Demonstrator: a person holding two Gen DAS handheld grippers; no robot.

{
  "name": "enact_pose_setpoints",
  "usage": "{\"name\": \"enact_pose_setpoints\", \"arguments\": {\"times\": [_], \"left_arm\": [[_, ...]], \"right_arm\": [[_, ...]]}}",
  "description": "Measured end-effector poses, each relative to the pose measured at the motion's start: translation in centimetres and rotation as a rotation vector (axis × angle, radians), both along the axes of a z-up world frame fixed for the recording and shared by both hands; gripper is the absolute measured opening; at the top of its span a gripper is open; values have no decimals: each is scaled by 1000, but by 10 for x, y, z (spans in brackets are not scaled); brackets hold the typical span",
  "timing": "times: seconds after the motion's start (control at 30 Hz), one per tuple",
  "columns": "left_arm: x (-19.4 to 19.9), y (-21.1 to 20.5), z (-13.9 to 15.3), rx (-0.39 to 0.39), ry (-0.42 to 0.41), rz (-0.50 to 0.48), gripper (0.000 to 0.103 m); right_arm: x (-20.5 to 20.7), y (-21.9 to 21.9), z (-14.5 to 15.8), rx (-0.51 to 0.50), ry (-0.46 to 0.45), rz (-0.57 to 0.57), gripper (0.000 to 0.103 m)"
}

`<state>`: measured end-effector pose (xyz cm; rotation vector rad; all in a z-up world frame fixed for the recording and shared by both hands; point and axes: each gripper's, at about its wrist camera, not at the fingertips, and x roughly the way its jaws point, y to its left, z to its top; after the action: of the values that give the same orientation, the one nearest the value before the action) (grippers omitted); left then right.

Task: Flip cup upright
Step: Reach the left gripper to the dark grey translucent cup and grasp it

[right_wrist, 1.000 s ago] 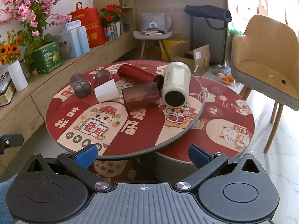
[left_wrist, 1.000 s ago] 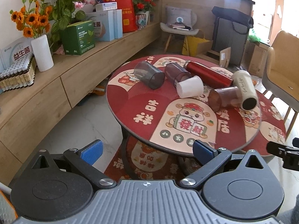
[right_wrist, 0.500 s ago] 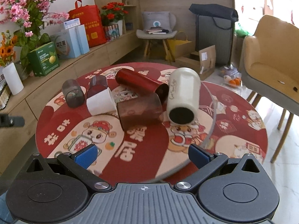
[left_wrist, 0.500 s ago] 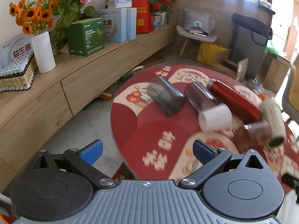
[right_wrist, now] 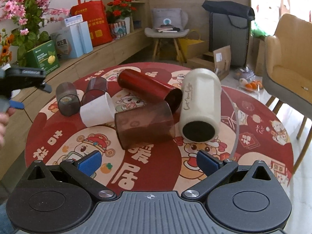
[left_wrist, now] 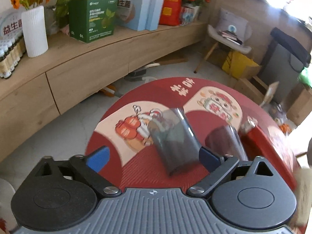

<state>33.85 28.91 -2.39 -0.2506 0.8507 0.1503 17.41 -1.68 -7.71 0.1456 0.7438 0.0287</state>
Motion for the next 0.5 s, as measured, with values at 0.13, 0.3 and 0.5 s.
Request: {"name": "enact_pose_setpoints", "arguments": {"times": [0.13,0.3,0.5], "left_arm": [[32,-2,-13,-26,30,50,94],[57,-10,-26,-50,54,23,95],[65,-13,-31,-58,63,12,95]], "right_arm": [[-2,-2,-6,2,10,5,103],[-6,-9,-8,23,3,-10,103],[-7,-10,-10,30,2,-12,103]]}}
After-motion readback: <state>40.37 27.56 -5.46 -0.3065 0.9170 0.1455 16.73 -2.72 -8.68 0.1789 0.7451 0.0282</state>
